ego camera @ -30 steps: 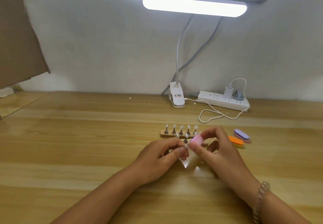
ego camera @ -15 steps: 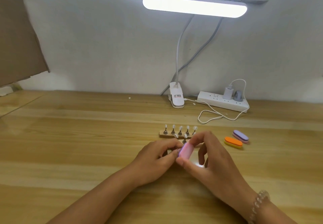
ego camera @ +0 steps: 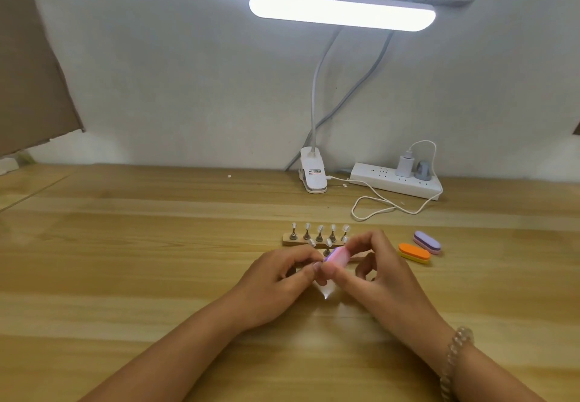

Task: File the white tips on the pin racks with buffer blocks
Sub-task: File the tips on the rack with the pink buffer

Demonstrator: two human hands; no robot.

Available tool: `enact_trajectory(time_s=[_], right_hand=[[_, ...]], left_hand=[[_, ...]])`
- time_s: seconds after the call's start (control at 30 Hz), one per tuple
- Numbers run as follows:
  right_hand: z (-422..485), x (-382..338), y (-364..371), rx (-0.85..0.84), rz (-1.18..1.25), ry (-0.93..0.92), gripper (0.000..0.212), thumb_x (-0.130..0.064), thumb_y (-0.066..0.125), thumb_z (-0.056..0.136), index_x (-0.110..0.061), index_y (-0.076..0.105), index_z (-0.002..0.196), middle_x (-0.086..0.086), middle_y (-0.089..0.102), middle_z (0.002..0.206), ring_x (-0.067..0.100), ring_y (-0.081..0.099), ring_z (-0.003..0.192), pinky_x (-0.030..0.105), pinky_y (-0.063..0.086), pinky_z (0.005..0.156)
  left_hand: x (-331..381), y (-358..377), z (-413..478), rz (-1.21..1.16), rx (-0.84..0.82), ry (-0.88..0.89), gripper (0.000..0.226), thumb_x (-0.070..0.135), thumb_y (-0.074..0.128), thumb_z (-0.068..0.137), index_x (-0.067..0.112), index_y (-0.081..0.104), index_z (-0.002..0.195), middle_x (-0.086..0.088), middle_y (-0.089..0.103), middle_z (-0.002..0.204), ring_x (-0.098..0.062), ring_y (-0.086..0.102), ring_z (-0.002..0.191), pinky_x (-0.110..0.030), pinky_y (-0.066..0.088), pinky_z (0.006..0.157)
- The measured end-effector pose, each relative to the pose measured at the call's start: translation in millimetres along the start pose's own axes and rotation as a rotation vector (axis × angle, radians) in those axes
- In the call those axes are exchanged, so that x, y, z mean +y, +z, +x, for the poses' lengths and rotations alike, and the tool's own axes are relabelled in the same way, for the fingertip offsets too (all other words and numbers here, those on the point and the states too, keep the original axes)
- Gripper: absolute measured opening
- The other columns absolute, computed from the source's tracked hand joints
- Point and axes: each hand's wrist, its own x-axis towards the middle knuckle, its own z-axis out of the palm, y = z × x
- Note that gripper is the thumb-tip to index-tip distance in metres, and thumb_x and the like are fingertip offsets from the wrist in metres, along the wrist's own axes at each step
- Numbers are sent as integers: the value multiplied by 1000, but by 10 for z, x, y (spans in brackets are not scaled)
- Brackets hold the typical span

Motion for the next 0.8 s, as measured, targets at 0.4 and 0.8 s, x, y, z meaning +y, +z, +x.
enact_trajectory(time_s=[0.4,0.8], right_hand=[[32,68,-74,97,75,103,41,-48,76,71,-21,57,96,-17,65,92,9,52,56,21,45,52],[-95,7,12,26,-314,-197,44,-59,67,74,-27,49,98,-21,51,87,6,51,62,23,43,54]], left_hand=[[-33,11,1,-63,20,5,21,12,53,101,20,69,90,12,69,84,6,56,67,-8,40,58],[-51,8,4,-22,-14,13,18,24,52,98,28,65,86,23,58,73,5,49,65,-14,36,58]])
